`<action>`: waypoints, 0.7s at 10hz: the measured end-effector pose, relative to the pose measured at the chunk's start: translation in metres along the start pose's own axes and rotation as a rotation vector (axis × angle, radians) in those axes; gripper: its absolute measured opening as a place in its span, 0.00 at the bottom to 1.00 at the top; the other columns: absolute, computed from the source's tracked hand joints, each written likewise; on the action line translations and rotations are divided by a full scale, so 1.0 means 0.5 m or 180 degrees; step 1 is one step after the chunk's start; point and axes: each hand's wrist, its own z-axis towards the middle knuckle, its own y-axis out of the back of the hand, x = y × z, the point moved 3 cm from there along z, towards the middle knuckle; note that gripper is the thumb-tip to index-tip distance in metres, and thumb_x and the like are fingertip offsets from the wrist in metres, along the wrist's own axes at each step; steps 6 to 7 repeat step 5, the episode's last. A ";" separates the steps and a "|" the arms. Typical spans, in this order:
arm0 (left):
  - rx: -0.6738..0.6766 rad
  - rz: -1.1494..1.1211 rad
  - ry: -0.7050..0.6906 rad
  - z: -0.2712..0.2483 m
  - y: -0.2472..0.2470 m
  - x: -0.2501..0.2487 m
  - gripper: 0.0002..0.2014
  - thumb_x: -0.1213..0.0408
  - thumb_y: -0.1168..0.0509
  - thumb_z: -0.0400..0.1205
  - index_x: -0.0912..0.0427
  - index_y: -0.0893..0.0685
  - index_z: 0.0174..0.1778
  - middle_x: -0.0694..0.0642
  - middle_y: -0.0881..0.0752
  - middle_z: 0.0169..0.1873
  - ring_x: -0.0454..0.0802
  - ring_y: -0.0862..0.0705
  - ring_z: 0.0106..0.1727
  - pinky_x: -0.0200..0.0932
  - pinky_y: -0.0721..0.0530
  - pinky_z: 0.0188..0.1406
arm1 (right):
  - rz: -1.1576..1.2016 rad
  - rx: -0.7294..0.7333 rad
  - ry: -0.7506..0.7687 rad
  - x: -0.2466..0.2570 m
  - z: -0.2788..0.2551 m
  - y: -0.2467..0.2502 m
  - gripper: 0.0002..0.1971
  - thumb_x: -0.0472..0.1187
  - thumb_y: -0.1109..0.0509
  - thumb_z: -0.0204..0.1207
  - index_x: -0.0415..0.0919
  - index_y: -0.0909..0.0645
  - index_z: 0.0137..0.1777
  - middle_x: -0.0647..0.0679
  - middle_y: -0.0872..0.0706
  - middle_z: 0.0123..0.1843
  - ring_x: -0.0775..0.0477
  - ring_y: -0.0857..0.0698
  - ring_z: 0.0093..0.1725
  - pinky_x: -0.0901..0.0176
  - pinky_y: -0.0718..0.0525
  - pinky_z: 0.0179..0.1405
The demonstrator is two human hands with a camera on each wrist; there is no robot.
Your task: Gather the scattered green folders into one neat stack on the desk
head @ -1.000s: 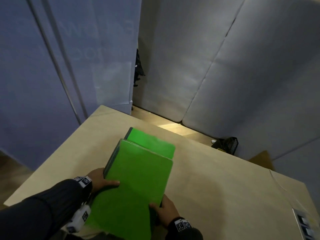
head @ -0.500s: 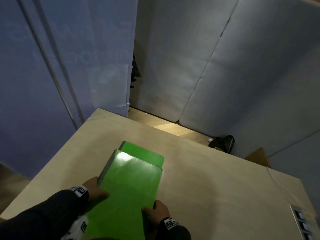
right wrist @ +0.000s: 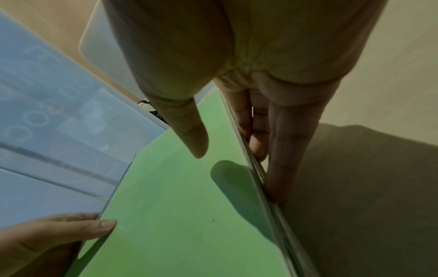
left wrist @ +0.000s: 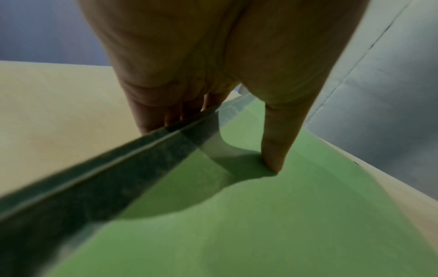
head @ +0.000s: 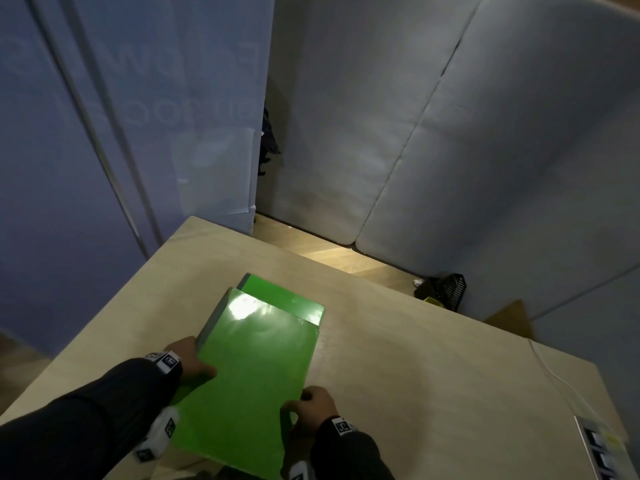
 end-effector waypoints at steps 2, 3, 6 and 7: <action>-0.0063 0.0391 0.0036 -0.004 0.014 -0.005 0.32 0.39 0.25 0.61 0.52 0.25 0.54 0.49 0.20 0.44 0.45 0.18 0.42 0.37 0.23 0.31 | 0.0535 0.0003 0.0061 0.006 -0.013 0.004 0.06 0.47 0.24 0.74 0.46 0.14 0.45 0.49 0.12 0.48 0.46 0.12 0.53 0.55 0.16 0.55; -0.0118 0.0516 -0.0110 -0.011 0.006 -0.002 0.29 0.36 0.28 0.65 0.50 0.25 0.54 0.46 0.20 0.43 0.42 0.19 0.41 0.35 0.26 0.29 | 0.0816 -0.0069 0.0041 -0.017 -0.014 0.012 0.13 0.42 0.25 0.75 0.36 0.11 0.56 0.48 0.10 0.46 0.49 0.10 0.48 0.57 0.12 0.48; -0.0066 0.0129 -0.0148 -0.001 0.000 0.074 0.34 0.32 0.37 0.73 0.53 0.27 0.67 0.49 0.17 0.59 0.45 0.17 0.52 0.39 0.19 0.50 | 0.2109 -0.0675 -0.0028 -0.060 -0.028 0.113 0.12 0.30 0.22 0.69 0.20 0.18 0.46 0.24 0.14 0.32 0.26 0.12 0.30 0.40 0.13 0.37; -0.0066 0.0129 -0.0148 -0.001 0.000 0.074 0.34 0.32 0.37 0.73 0.53 0.27 0.67 0.49 0.17 0.59 0.45 0.17 0.52 0.39 0.19 0.50 | 0.2109 -0.0675 -0.0028 -0.060 -0.028 0.113 0.12 0.30 0.22 0.69 0.20 0.18 0.46 0.24 0.14 0.32 0.26 0.12 0.30 0.40 0.13 0.37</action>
